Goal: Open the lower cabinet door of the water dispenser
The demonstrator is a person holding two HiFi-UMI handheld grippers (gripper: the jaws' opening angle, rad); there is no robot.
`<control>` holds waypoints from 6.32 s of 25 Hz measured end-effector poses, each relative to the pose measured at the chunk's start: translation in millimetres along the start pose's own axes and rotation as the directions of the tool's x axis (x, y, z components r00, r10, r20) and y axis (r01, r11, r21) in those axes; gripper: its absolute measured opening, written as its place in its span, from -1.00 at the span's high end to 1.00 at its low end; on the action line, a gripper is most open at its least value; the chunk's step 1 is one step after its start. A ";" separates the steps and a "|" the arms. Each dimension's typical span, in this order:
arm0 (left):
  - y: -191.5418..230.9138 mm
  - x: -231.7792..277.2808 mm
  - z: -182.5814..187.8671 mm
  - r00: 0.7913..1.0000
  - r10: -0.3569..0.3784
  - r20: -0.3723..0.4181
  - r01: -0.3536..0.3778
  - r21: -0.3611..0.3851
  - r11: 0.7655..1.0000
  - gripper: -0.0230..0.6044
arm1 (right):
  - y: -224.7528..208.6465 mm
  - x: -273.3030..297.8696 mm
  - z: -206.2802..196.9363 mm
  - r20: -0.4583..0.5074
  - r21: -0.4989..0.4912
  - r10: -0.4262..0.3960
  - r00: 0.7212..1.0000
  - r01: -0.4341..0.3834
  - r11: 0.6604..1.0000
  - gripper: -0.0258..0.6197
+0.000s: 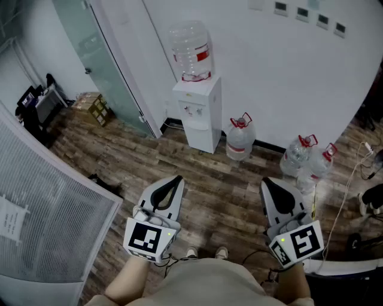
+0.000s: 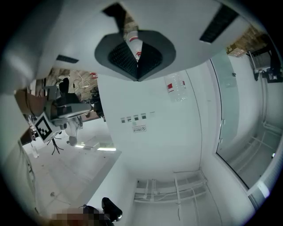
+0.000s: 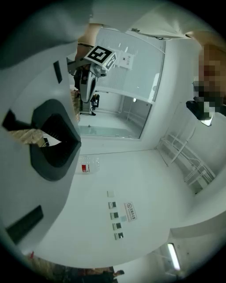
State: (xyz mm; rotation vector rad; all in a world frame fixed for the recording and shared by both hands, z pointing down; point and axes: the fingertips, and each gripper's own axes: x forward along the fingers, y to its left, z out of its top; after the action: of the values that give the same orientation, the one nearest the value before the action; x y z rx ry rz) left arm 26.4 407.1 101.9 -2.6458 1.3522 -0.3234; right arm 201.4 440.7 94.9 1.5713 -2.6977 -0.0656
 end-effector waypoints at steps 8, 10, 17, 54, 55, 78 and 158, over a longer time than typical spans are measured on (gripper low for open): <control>-10.0 0.3 -7.5 0.999 0.026 -0.024 -0.025 0.013 1.000 0.91 | -6.6 -9.0 -3.4 0.015 0.022 0.021 1.000 -0.021 1.000 0.91; -14.3 0.5 -6.3 1.000 0.024 -0.016 -0.024 0.007 1.000 0.91 | -7.2 -11.7 -4.6 0.015 0.020 0.027 1.000 -0.027 0.999 0.91; -25.6 4.1 -8.4 0.999 0.036 -0.026 -0.036 0.010 0.999 0.91 | -14.4 -19.2 -14.4 0.005 0.029 0.041 0.999 -0.041 0.999 0.90; 172.9 182.4 -94.5 0.996 -0.024 -0.091 0.018 -0.074 0.997 0.91 | -59.3 255.0 -67.5 -0.140 0.032 0.094 0.986 -0.091 0.995 0.90; 187.4 192.3 -98.4 0.995 -0.028 -0.098 0.020 -0.075 0.997 0.91 | -61.6 272.1 -67.5 -0.150 0.033 0.095 0.984 -0.091 0.995 0.90; 400.4 314.2 -141.5 0.995 -0.034 -0.092 0.019 -0.152 0.988 0.91 | -85.8 530.9 -68.1 -0.200 0.056 0.085 0.976 -0.075 0.996 0.90; 356.8 607.4 -689.0 0.990 0.064 -0.124 -0.094 -0.251 0.963 0.91 | -257.6 742.6 -815.4 -0.432 0.148 0.094 0.897 -0.033 0.988 -0.06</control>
State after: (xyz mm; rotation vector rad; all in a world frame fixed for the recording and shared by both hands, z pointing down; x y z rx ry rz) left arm -84.4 -319.7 758.0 -2.8063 1.6340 -0.3142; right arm 89.4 -353.9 894.1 1.3246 -2.4303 0.4322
